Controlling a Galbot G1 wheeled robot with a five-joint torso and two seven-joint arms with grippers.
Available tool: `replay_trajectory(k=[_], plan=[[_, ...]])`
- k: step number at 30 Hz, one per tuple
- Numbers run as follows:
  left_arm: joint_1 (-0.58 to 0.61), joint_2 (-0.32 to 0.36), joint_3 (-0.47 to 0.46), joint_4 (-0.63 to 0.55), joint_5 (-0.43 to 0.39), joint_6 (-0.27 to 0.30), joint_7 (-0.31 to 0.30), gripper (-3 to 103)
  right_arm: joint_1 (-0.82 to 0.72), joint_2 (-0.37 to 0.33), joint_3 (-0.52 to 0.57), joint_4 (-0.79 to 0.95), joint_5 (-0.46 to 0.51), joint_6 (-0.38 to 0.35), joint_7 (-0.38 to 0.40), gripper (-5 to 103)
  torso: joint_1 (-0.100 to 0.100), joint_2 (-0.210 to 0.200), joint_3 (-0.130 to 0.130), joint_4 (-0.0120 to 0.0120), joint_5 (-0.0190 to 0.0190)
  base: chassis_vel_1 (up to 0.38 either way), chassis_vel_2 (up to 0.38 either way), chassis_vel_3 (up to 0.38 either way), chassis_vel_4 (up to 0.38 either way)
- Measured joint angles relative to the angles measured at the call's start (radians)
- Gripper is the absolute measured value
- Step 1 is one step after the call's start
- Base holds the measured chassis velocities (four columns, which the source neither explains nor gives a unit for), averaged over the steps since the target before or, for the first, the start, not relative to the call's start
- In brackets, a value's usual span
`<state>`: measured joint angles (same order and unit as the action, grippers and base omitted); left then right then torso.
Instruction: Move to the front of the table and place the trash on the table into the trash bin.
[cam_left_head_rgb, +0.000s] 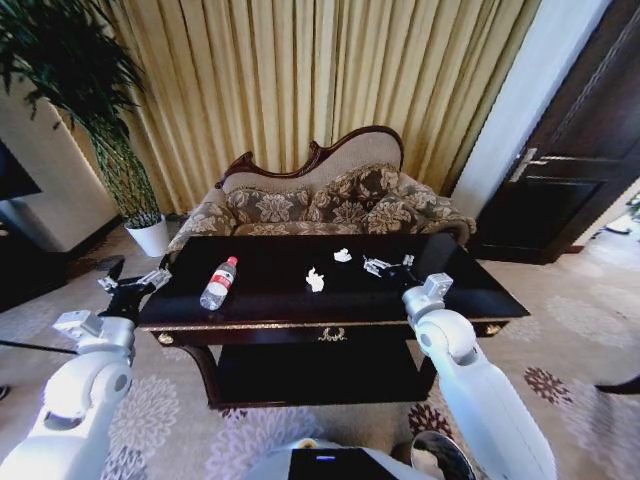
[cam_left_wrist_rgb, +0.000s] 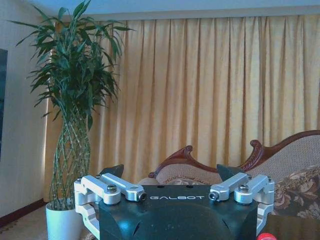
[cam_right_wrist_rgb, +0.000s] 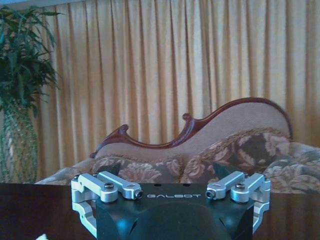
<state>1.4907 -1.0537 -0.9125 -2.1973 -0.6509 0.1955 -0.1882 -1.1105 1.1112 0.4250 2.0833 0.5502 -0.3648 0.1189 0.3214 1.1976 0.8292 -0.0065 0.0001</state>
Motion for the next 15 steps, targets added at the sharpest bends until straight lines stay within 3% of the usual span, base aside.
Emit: replay_trajectory(k=[15], plan=[[0.029,-0.050,-0.032,-0.022,-0.019,0.001,-0.009,100,0.296,0.036,-0.212,-0.248,0.012,-0.088,0.000,100,0.000,0.000,0.000,0.0000,-0.0001,0.000,0.000,0.000,0.000]])
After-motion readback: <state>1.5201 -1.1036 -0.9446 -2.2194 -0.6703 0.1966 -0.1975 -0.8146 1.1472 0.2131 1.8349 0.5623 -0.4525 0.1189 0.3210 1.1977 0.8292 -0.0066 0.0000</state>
